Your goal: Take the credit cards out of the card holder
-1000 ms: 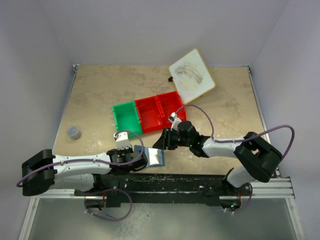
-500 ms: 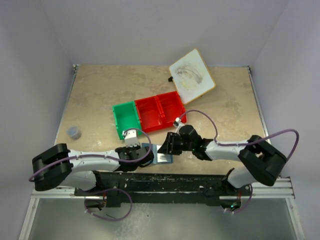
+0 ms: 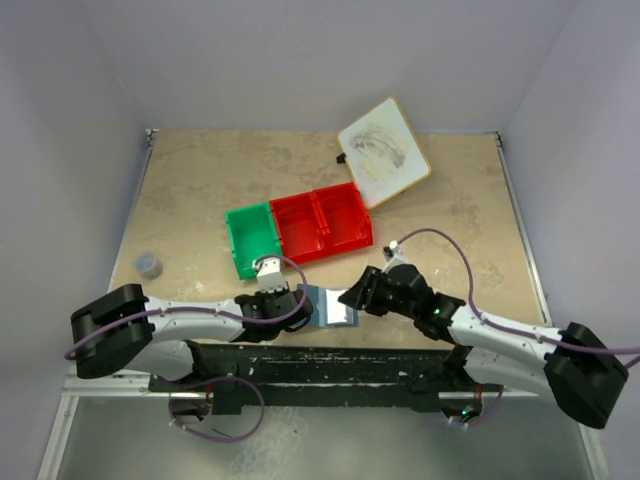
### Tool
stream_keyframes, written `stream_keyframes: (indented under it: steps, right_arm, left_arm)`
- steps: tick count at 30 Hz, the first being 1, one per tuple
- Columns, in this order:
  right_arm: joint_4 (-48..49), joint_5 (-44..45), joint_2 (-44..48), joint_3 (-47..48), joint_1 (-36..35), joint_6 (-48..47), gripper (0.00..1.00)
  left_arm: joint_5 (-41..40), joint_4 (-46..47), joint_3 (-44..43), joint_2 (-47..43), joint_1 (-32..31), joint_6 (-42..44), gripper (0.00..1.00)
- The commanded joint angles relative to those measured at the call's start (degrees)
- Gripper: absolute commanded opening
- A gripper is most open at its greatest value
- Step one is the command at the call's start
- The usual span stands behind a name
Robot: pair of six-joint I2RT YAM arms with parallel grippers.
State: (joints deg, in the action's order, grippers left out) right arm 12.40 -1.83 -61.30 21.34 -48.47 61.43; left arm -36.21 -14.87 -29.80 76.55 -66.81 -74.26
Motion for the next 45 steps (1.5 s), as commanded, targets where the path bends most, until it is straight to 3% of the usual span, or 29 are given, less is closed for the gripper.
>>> stream_keyframes:
  steps: [1, 5, 16, 31, 45]
  right_arm:
    - [6.72, 0.58, 4.64, -5.75, -0.14, 5.26, 0.49]
    - [4.01, -0.06, 0.77, -3.61, -0.14, 4.12, 0.49]
    - [12.18, -2.84, -9.83, 0.64, -0.17, 0.11, 0.44]
    - [-4.02, 0.30, -12.49, 9.22, -0.20, -5.17, 0.50]
    - [8.39, -7.80, -10.05, 10.16, -0.22, -8.24, 0.51]
  left_arm:
    - [3.35, -1.59, 0.18, 0.42, 0.01, 1.79, 0.00]
    - [3.42, -1.65, 0.40, -0.42, 0.01, 1.84, 0.00]
    - [3.34, -2.74, -0.06, -0.78, 0.01, 2.17, 0.00]
    - [3.20, -3.83, -1.40, 0.09, 0.01, 3.18, 0.00]
    - [2.45, -3.81, -1.32, 0.70, 0.01, 3.48, 0.00]
